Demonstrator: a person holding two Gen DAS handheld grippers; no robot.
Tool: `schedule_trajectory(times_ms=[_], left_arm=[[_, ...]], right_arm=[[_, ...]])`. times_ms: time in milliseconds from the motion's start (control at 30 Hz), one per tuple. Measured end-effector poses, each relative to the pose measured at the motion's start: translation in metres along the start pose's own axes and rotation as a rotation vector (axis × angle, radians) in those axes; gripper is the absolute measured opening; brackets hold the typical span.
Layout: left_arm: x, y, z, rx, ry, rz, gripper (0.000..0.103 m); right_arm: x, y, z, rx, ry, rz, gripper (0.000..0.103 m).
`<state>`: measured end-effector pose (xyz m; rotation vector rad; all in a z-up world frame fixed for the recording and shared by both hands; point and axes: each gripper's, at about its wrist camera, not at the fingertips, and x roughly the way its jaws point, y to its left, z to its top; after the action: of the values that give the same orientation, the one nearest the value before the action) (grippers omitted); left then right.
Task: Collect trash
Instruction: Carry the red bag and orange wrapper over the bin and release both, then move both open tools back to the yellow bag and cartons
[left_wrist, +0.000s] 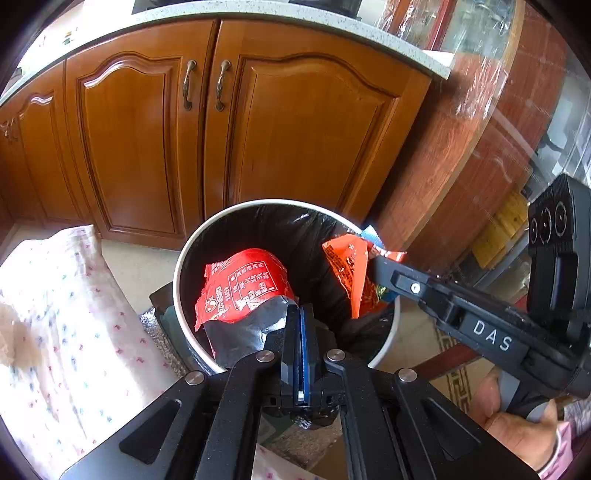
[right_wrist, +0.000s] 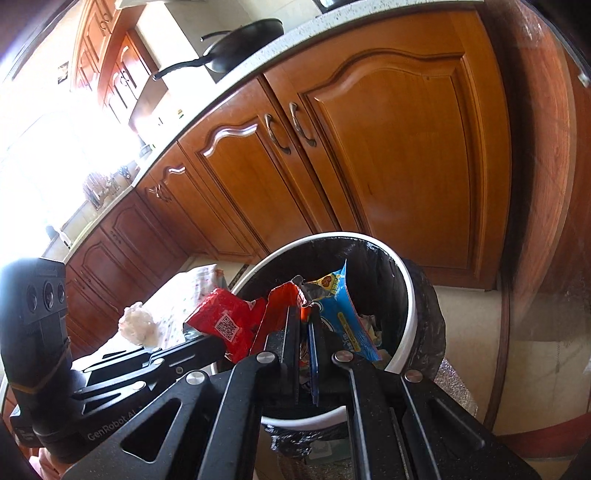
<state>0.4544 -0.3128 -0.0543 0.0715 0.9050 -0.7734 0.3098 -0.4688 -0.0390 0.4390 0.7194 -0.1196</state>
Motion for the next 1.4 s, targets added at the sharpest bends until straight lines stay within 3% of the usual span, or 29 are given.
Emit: schedule_trajectory(times_ms=[100, 167, 200, 267, 367, 467, 600, 667, 767, 1400], left_arm=[[0.006, 0.0, 0.002, -0.009, 0.03, -0.001, 0.0], [0.009, 0.001, 0.004, -0.018, 0.047, 0.013, 0.011], [0.009, 0.002, 0.004, -0.027, 0.051, 0.012, 0.022], [0.005, 0.004, 0.003, -0.035, 0.035, 0.023, 0.029], [-0.002, 0.005, -0.002, -0.046, 0.024, 0.026, 0.03], [-0.013, 0.006, -0.01, -0.059, 0.008, 0.039, 0.033], [-0.031, 0.012, -0.027, -0.101, -0.025, 0.065, 0.047], [-0.041, 0.017, -0.039, -0.132, -0.035, 0.068, 0.049], [-0.058, 0.025, -0.06, -0.179, -0.039, 0.073, 0.049], [-0.181, 0.075, -0.186, -0.379, -0.052, 0.179, 0.049]], right_arm=[[0.005, -0.001, 0.002, 0.0, 0.013, -0.003, 0.004], [0.008, 0.0, 0.002, 0.001, 0.023, -0.002, 0.01], [0.008, 0.0, 0.003, 0.003, 0.025, 0.0, 0.011], [0.007, -0.001, 0.002, 0.008, 0.025, 0.0, 0.023], [0.003, -0.003, 0.0, 0.019, 0.014, 0.003, 0.041], [-0.002, -0.002, -0.001, 0.026, 0.004, 0.0, 0.043], [-0.013, 0.003, -0.007, 0.037, -0.02, 0.02, 0.056], [-0.019, 0.008, -0.016, 0.049, -0.034, 0.044, 0.077], [-0.026, 0.018, -0.03, 0.06, -0.036, 0.072, 0.088], [-0.029, 0.095, -0.121, -0.007, 0.09, 0.219, 0.09]])
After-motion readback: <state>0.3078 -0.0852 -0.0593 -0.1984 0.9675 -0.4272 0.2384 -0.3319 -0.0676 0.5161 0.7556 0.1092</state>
